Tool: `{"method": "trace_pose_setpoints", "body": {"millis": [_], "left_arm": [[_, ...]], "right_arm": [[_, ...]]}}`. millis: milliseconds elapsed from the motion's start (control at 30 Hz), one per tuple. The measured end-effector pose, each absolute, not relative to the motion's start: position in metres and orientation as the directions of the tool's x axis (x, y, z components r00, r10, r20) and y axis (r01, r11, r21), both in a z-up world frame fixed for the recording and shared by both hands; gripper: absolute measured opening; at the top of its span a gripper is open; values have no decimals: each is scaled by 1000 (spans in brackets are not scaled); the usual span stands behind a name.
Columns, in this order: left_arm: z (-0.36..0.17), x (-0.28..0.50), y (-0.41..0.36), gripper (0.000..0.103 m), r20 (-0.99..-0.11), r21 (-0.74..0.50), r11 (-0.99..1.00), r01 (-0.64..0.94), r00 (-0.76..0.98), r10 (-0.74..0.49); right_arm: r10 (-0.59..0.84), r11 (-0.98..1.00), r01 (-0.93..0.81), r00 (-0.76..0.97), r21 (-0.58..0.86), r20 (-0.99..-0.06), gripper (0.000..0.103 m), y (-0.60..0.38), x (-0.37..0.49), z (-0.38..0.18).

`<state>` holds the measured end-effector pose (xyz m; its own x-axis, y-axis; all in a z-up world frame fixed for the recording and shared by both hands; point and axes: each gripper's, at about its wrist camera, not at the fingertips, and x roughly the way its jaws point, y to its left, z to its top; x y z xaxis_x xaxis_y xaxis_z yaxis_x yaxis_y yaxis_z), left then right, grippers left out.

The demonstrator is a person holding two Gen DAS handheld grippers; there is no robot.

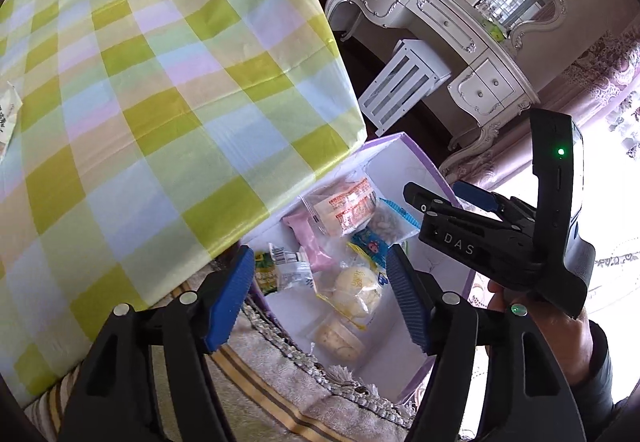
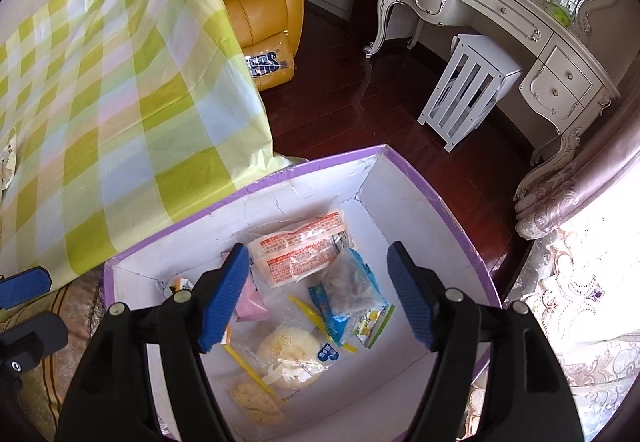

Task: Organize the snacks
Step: 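Move both tools back over the remaining snacks on the table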

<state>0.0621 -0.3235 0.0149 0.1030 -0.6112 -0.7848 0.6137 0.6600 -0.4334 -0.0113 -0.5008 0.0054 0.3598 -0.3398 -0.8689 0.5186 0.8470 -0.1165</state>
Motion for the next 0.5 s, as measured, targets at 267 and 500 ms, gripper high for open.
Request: {"method": "trace_pose_setpoints", "body": {"millis": [267,500], "left_arm": [[41,90,-269,70,-767,-359,745,562,278,-579],[50,121,-208,72,-756,-336,814,473,380,-533]], "right_arm": [[-306,884,461,451,-75,-838,76,-461,17,34],[-244,925,377,518,-37,-820,77,-414,51,49]]}}
